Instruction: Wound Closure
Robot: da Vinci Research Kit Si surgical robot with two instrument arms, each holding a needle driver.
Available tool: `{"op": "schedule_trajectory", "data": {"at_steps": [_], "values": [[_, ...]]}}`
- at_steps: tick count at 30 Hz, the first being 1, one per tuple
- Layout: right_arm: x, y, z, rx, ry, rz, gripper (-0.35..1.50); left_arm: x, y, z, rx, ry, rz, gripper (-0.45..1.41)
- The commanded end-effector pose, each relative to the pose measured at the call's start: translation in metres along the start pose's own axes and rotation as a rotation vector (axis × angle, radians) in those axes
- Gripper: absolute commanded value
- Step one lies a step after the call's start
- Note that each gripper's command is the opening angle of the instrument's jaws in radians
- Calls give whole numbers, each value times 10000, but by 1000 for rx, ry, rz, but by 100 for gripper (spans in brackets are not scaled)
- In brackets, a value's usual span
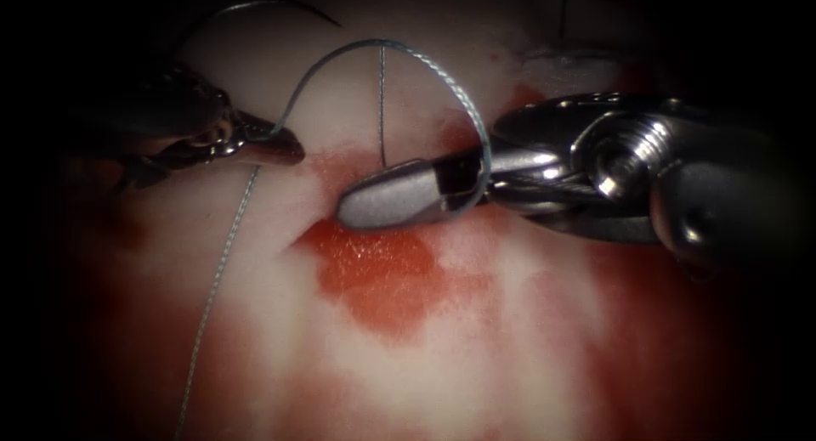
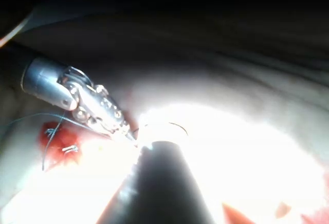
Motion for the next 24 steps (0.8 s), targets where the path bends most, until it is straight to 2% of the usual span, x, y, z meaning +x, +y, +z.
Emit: {"op": "schedule_trajectory", "data": {"at_steps": [1,7,11,15,21,24], "values": [[17,-2,4,29,33,0,-35,-12,1,0,15,20,12,-45],[29,-6,5,31,201,53,-35,-7,-9,1,35,79,1,-45],[32,-8,11,-59,292,60,-35,-2,-19,4,60,103,-1,-45],[34,-11,23,-196,425,68,-35,-2,-32,4,86,123,-14,-45],[38,-11,36,-233,492,70,-35,-6,-51,9,119,151,-9,-45],[39,-11,41,-301,528,13,-35,-7,-59,6,140,179,17,-45]]}}
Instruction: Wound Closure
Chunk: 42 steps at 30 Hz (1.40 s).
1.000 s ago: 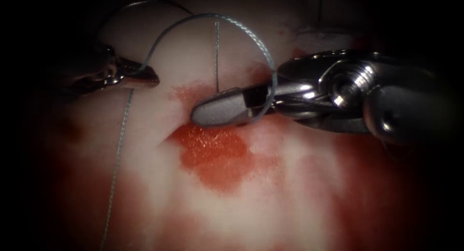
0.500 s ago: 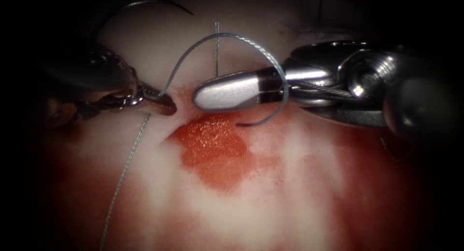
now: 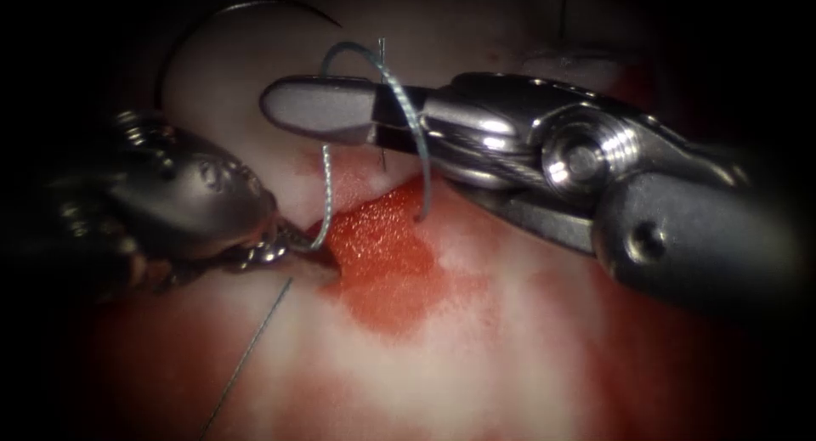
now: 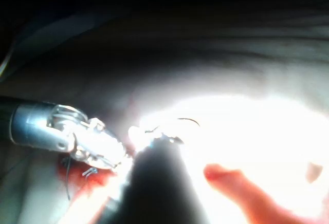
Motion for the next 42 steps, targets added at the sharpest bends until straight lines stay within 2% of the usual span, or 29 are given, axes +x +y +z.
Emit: {"op": "schedule_trajectory", "data": {"at_steps": [1,2,3,4,5,6,7,10,11,12,13,15,16,17,20,21,24,25,26,29,34,35,36,37,42], "values": [[4,-7,16,-44,34,-61,-35,-11,-1,-5,4,6,11,-45],[3,-7,18,-80,39,-100,-35,-12,-4,-7,2,9,16,-45],[-1,-9,23,-172,-2,-199,-35,-14,-10,-12,-1,18,33,-45],[-1,-9,23,-172,-2,-199,-35,-14,-10,-12,-1,18,33,-45],[-3,-9,25,-192,-51,-256,-35,-16,-12,-15,-1,19,52,-45],[-8,-7,27,-198,-169,-369,-35,-20,-15,-24,-24,18,81,-45],[-8,-7,27,-198,-169,-369,-35,-20,-15,-24,-24,18,81,-45],[-14,0,26,-168,-338,-544,-35,-22,-14,-40,-77,35,134,-45],[-15,2,26,-150,-396,-610,-35,-22,-13,-45,-96,37,152,-45],[-16,7,25,-98,-530,-739,-35,-23,-9,-58,-136,42,232,-45],[-16,7,25,-98,-530,-739,-35,-23,-9,-58,-136,42,232,-45],[-16,11,25,28,-694,-855,-35,-25,-4,-70,-199,46,278,-45],[-15,13,24,162,-772,-1022,-35,-30,7,-88,-291,54,349,-45],[-15,13,24,162,-772,-1022,-35,-30,7,-88,-291,54,349,-45],[-16,11,21,253,-802,-1032,-35,-32,16,-99,-363,68,390,-45],[-15,10,18,309,-831,-993,-35,-34,23,-104,-420,77,412,-45],[-15,8,14,349,-815,-951,-35,-35,31,-106,-450,59,419,-45],[-16,7,12,418,-758,-860,-35,-36,38,-105,-465,19,412,-45],[-16,7,12,418,-758,-860,-35,-36,38,-105,-465,19,412,-45],[-17,6,11,493,-648,-698,-35,-37,46,-96,-407,-26,383,-45],[-17,6,11,544,-491,-469,-35,-28,51,-75,-333,-43,382,-45],[-18,7,11,551,-401,-391,-35,-27,49,-71,-321,-49,364,-45],[-18,7,11,551,-401,-391,-35,-27,49,-71,-321,-49,364,-45],[-19,10,10,555,-339,-280,-35,-27,47,-68,-305,-53,352,-45],[-26,19,11,523,-303,-173,-35,-29,39,-51,-266,-69,300,-45]]}}
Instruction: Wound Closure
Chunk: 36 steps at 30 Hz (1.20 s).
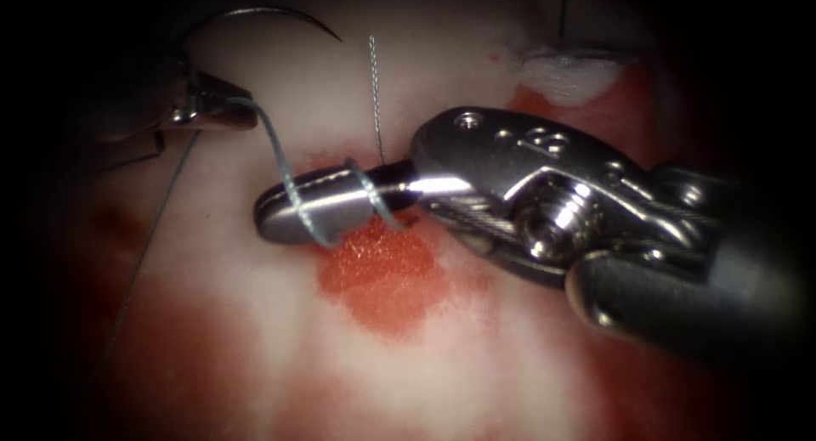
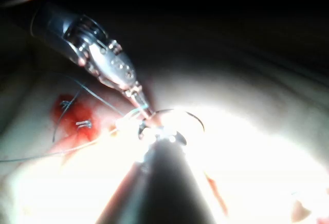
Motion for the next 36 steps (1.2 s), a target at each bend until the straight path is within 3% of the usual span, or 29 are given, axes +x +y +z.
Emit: {"op": "schedule_trajectory", "data": {"at_steps": [1,6,9,13,16,22,24,26,29,36], "values": [[10,6,8,-3,2,-6,-35,-11,7,-1,-5,-5,0,-45],[0,14,5,-26,13,31,-35,-16,-7,14,13,-13,-51,-45],[-1,15,5,-36,26,46,-13,-20,-11,16,18,-15,-95,-45],[-1,15,4,-43,32,56,-18,-23,-12,15,30,-16,-137,-45],[-1,14,4,-44,34,80,-8,-22,-12,16,31,-17,-146,-45],[0,13,-3,-14,67,106,-8,-14,-11,17,37,-7,-170,-45],[-1,14,-4,5,89,122,-3,-13,-11,19,43,-6,-174,-45],[-1,14,-5,12,98,122,20,-13,-12,22,50,-7,-176,-45],[-1,15,-5,12,109,122,36,-10,-13,25,69,-1,-187,-45],[0,16,-6,22,163,145,51,-8,-16,27,83,1,-193,-45]]}}
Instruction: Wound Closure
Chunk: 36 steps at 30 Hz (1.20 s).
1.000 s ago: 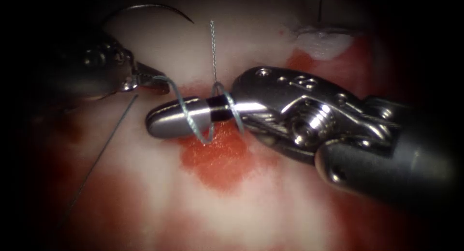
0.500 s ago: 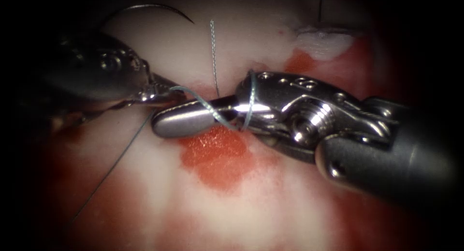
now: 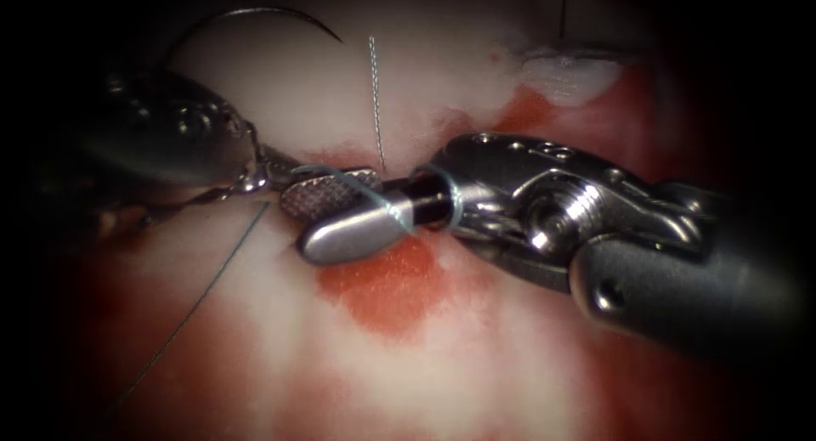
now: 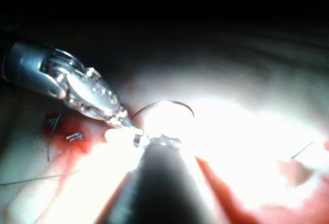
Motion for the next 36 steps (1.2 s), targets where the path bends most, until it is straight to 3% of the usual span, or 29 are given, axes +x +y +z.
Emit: {"op": "schedule_trajectory", "data": {"at_steps": [1,5,7,26,36], "values": [[12,3,10,9,21,2,47,-12,4,-2,-1,-7,-6,-45],[13,7,10,-5,59,14,22,-11,4,0,9,-6,-31,-45],[15,8,10,11,100,44,-35,-11,4,2,15,-6,-42,-45],[26,17,13,-36,175,8,-35,-10,-5,11,58,2,-103,-45],[35,12,17,-215,79,-138,-35,-14,-13,8,84,9,-126,-45]]}}
